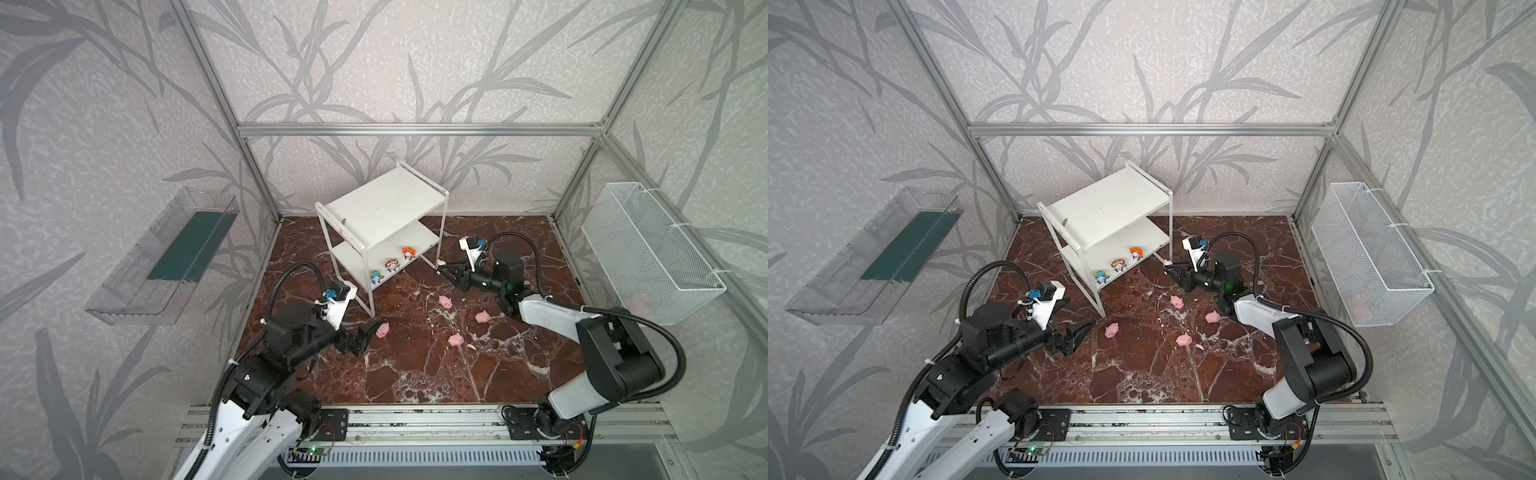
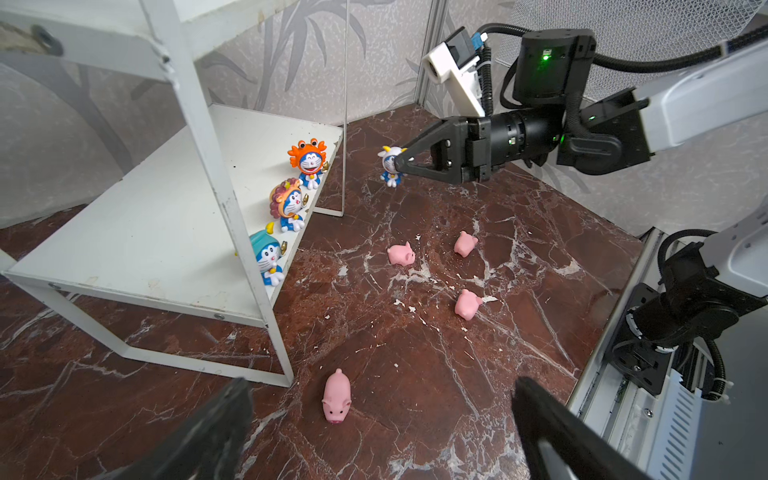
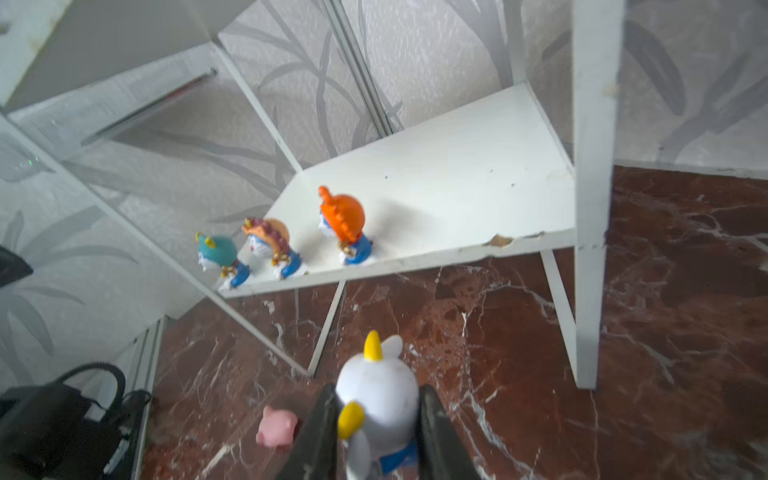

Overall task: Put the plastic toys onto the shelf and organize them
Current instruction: 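Carry the white-and-blue figurine to the lower shelf beside the crab-hat figurine, then lower the white-and-blue figurine onto the lower shelf and open the right gripper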

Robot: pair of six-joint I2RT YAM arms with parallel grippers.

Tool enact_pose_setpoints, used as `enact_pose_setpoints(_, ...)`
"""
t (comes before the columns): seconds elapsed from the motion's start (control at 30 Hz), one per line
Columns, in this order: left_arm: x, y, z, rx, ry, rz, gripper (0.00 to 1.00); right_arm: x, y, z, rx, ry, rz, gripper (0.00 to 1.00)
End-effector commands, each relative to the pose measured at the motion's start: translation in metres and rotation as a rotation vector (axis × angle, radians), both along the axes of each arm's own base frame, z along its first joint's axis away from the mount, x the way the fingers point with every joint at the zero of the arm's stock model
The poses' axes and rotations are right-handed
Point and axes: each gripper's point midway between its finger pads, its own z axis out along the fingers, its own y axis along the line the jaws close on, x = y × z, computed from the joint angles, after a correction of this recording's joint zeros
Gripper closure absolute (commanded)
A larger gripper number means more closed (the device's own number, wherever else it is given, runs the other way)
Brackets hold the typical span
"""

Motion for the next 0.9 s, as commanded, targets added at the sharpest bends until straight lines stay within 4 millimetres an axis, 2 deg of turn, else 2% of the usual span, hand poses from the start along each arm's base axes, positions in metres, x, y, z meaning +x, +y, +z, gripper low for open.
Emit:
enact_pose_setpoints(0.0, 0.002, 0.0, -0.001, -0.002, -0.004, 0.003, 0.01, 0.011, 0.012, 0.053, 0.191, -0.166, 0.089, 0.92)
enact_pose_setpoints(0.17, 0.004, 0.0, -0.002, 0.003, 0.0, 0.007, 0.01, 0.031, 0.021, 0.059, 0.233, -0.168, 0.106, 0.91)
enact_pose_setpoints(0.5, 0.007, -0.002, -0.004, 0.007, 0.011, 0.003, 0.01, 0.045, 0.029, 0.044, 0.06, -0.169, 0.026, 0.9)
enact_pose_setpoints(0.7, 0.006, -0.001, -0.004, 0.005, 0.013, 0.003, 0.01, 0.047, 0.044, 0.036, -0.015, -0.169, 0.019, 0.89)
enact_pose_setpoints(0.83, 0.006, -0.001, -0.003, 0.002, 0.009, 0.004, 0.01, 0.055, 0.043, 0.039, -0.027, -0.188, -0.03, 0.88)
enact_pose_setpoints(0.87, 0.006, -0.001, -0.002, 0.001, 0.006, 0.005, 0.01, 0.056, 0.042, 0.032, -0.042, -0.157, -0.034, 0.88)
